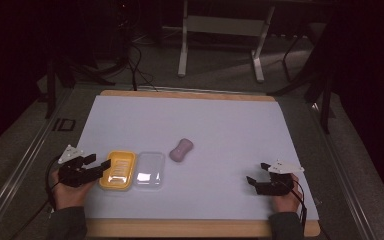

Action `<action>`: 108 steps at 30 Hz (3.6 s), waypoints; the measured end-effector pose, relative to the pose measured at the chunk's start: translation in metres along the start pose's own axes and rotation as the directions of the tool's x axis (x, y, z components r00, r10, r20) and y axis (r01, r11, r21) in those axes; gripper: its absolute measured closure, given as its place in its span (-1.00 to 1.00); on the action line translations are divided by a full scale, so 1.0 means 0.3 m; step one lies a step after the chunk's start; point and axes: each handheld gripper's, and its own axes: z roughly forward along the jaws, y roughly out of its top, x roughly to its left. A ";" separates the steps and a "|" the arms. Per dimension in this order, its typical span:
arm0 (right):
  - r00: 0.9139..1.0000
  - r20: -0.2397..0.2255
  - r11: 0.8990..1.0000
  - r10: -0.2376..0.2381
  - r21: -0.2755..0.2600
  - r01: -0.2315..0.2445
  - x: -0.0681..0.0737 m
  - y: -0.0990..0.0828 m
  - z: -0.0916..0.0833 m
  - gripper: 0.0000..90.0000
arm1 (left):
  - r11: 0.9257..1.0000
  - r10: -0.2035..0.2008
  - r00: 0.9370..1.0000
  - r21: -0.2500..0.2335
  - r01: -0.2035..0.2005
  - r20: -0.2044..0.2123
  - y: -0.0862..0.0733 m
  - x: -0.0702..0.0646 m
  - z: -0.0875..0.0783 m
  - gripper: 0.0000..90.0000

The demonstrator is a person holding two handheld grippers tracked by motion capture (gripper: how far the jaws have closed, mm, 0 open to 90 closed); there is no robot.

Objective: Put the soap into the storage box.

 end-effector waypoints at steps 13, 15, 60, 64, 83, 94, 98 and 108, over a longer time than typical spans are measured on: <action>1.000 0.019 1.000 0.006 -0.012 -0.006 0.002 -0.002 -0.005 -0.52 | 0.994 0.091 0.996 0.068 -0.091 0.006 0.047 -0.063 0.049 -0.21; 1.000 0.021 1.000 0.006 -0.015 -0.006 0.002 -0.002 -0.006 -0.52 | 0.993 0.098 0.995 0.071 -0.098 0.004 0.055 -0.070 0.055 -0.21; 0.999 0.034 1.000 -0.018 -0.009 0.018 0.012 -0.001 -0.004 -0.54 | 0.968 0.222 0.968 0.093 -0.233 0.120 0.196 -0.273 0.175 -0.25; 0.999 0.034 1.000 -0.019 -0.008 0.019 0.012 -0.001 -0.004 -0.54 | 0.966 0.224 0.966 0.099 -0.238 0.132 0.208 -0.285 0.184 -0.25; 0.999 0.034 1.000 -0.018 -0.004 0.019 0.013 0.000 -0.004 -0.54 | 0.944 0.274 0.947 0.139 -0.298 0.167 0.250 -0.344 0.232 -0.25; 0.999 0.033 1.000 -0.017 -0.003 0.017 0.013 0.000 -0.004 -0.54 | 0.931 0.301 0.937 0.160 -0.330 0.178 0.275 -0.374 0.257 -0.25; 0.999 0.032 1.000 -0.017 -0.003 0.017 0.013 0.000 -0.004 -0.54 | 0.927 0.304 0.935 0.169 -0.334 0.182 0.281 -0.382 0.269 -0.25; 0.999 0.032 1.000 -0.017 -0.002 0.017 0.013 0.000 -0.003 -0.54 | 0.915 0.322 0.926 0.185 -0.358 0.197 0.293 -0.402 0.291 -0.25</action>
